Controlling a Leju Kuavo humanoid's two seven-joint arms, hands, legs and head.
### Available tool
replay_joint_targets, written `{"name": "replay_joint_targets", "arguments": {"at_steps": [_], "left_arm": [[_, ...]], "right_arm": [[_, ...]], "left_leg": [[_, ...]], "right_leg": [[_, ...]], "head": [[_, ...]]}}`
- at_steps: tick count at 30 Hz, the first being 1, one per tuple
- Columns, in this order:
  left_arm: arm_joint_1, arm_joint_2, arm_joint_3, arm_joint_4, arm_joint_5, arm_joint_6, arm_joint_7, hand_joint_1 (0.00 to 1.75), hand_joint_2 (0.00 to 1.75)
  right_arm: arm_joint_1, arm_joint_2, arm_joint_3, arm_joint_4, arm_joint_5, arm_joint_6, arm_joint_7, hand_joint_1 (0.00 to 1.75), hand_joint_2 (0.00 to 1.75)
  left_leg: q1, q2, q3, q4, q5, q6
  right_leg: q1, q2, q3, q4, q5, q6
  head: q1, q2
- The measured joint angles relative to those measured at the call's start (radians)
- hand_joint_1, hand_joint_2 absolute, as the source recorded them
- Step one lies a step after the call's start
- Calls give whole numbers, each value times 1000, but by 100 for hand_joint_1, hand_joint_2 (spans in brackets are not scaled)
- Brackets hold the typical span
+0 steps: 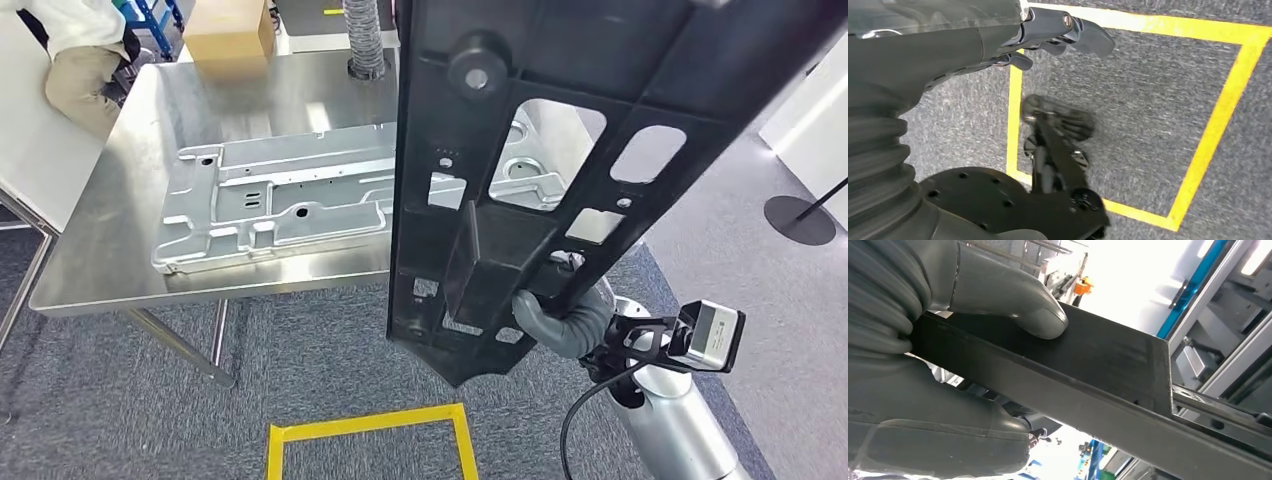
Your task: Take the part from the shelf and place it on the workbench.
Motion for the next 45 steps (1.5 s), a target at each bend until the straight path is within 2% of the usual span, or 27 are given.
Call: {"name": "replay_joint_targets", "arguments": {"at_steps": [2, 3, 4, 6, 8, 10, 12, 13, 14, 15, 17, 18, 19, 21, 23, 24, 25, 28, 29, 30, 32, 34, 38, 40, 43, 44, 45], "left_arm": [[3, 0, 0, 0, 0, 0, 1, 0, 175], [2, 0, 0, 0, 0, 0, 1, 0, 175], [1, 1, 0, 0, 0, 0, 1, 0, 175], [0, 1, 0, 0, 0, 0, 2, 0, 175], [0, 2, 1, 0, 0, 0, 2, 0, 175], [-1, 3, 4, 0, 0, 0, 1, 0, 175], [-2, 4, 8, 0, -1, 0, 1, 0, 175], [-1, 4, 9, 0, -3, 0, 1, 0, 175], [-1, 4, 11, 0, -4, 0, 1, 0, 175], [0, 3, 12, 0, -6, 0, 1, 0, 175], [1, 3, 13, 0, -9, 0, 0, 0, 175], [1, 3, 13, 0, -10, 0, 0, 0, 175], [-1, 3, 13, 0, -12, 0, 0, 0, 175], [-4, 3, 14, 0, -14, 0, 0, 0, 175], [-6, 5, 14, 0, -16, 0, 2, 0, 175], [-6, 5, 14, 0, -16, 0, 2, 0, 175], [-8, 6, 14, 0, -16, 0, 3, 0, 175], [-10, 7, 15, 0, -16, 0, 4, 0, 175], [-9, 7, 15, 0, -16, 0, 4, 0, 175], [-8, 8, 15, 0, -16, 0, 5, 0, 175], [-3, 9, 16, 0, -14, 0, 5, 0, 175], [-2, 11, 16, 0, -13, 0, 5, 0, 175], [-2, 13, 17, 0, -13, 0, 5, 0, 175], [-1, 13, 17, 0, -11, 1, 5, 0, 175], [-4, 13, 20, 0, -2, 6, 3, 0, 175], [-4, 12, 22, 0, 1, 9, 2, 0, 175], [-4, 11, 24, 0, 3, 10, 0, 0, 175]], "right_arm": [[3, 0, 0, 0, 0, 0, -1, 175, 175], [3, 0, 0, -1, 0, 0, -2, 175, 175], [3, 0, 0, -1, 1, 1, -3, 175, 175], [2, 1, 0, -2, 2, 3, -3, 175, 175], [-1, 1, 0, -3, 3, 5, -3, 175, 175], [-6, 1, -1, -6, 3, 8, -4, 175, 175], [-8, 1, -1, -8, 5, 9, -5, 175, 175], [-6, 1, -2, -8, 7, 8, -5, 175, 175], [-5, 1, -2, -8, 10, 7, -5, 175, 175], [-5, 2, -2, -8, 13, 5, -6, 175, 175], [-6, 2, -3, -11, 18, 0, -6, 175, 175], [-7, 2, -4, -13, 19, -3, -6, 175, 175], [-7, 2, -5, -15, 20, -4, -7, 175, 175], [-7, 4, -7, -20, 23, -6, -7, 175, 175], [-7, 7, -8, -26, 27, -6, -6, 175, 175], [-9, 10, -9, -29, 29, -5, -6, 175, 175], [-11, 14, -9, -32, 30, -5, -6, 175, 175], [-15, 24, -9, -35, 32, -5, -3, 175, 175], [-15, 26, -9, -35, 33, -5, -1, 175, 175], [-14, 27, -9, -37, 33, -6, 2, 175, 175], [-12, 27, -11, -43, 34, -9, 5, 175, 175], [-9, 27, -13, -54, 37, -15, 6, 175, 175], [5, 27, -21, -78, 55, -33, 4, 175, 175], [8, 27, -26, -88, 68, -42, 2, 175, 175], [16, 27, -31, -94, 124, -77, 6, 175, 175], [22, 27, -31, -95, 152, -96, 12, 175, 175], [26, 27, -31, -96, 184, -118, 19, 175, 175]], "left_leg": [[7, 1, 40, -132, 89, -9], [8, 1, 56, -180, 110, -8], [7, 1, 64, -207, 120, -3], [4, 0, 69, -213, 113, 15], [5, 0, 79, -217, 114, 28], [7, 0, 89, -220, 109, 37], [6, 0, 96, -221, 100, 43], [5, -1, 102, -221, 94, 44], [3, -2, 110, -221, 87, 44], [2, -2, 120, -221, 80, 43], [-1, -3, 142, -222, 64, 41], [-3, -3, 151, -223, 57, 38], [-3, -4, 156, -225, 50, 33], [-6, -4, 166, -223, 48, 20], [-8, -1, 174, -209, 43, 10], [-8, -1, 166, -185, 35, 5], [-7, 0, 143, -141, 18, 2], [-3, 0, 29, 28, -48, -9], [-3, 0, 5, 45, -49, -11], [-2, 0, -2, 26, -27, -11], [-2, 1, 27, -97, 68, -7], [-5, 1, 55, -197, 121, 3], [-5, 1, 67, -221, 129, 28], [0, 2, 78, -231, 128, 37], [0, 2, 85, -232, 119, 44], [0, 1, 89, -232, 115, 43], [1, 0, 94, -232, 111, 42]], "right_leg": [[-5, 1, 16, 10, -20, 11], [-5, 2, 20, 15, -29, 18], [-4, 1, 21, 18, -37, 26], [-3, 1, 22, 26, -43, 39], [-6, 0, 18, 48, -51, 49], [-9, -3, -31, 136, -83, 59], [-10, -3, -118, 271, -132, 65], [-10, -3, -154, 316, -144, 66], [-10, -3, -173, 325, -136, 63], [-9, -3, -172, 295, -105, 58], [-2, -4, -132, 157, -8, 39], [3, -5, -113, 97, 19, 30], [8, -5, -100, 59, 31, 22], [12, -5, -90, 38, 24, 11], [6, -4, -66, 23, 34, 3], [2, -5, -53, 18, 33, 0], [0, -5, -42, 13, 30, -3], [3, -5, -27, 13, 13, -10], [3, -4, -21, 14, 6, -11], [4, -3, -13, 16, -1, -10], [4, -1, 5, 21, -19, -6], [6, -2, 13, 26, -34, 2], [8, -2, 15, 32, -52, 24], [5, -3, -10, 87, -82, 36], [-6, -3, -127, 283, -150, 52], [-10, -4, -157, 320, -149, 55], [-13, -4, -166, 316, -127, 57]], "head": [[0, 0], [0, 0], [0, 0], [-1, 0], [0, 0], [3, 0], [5, 0], [6, 0], [6, 0], [6, 0], [7, 0], [7, 0], [8, 0], [8, 0], [8, 0], [5, 0], [2, 0], [-3, 0], [-3, 0], [-3, 0], [-4, 0], [-3, 0], [-2, 0], [1, 0], [6, 0], [7, 0], [8, 0]]}}
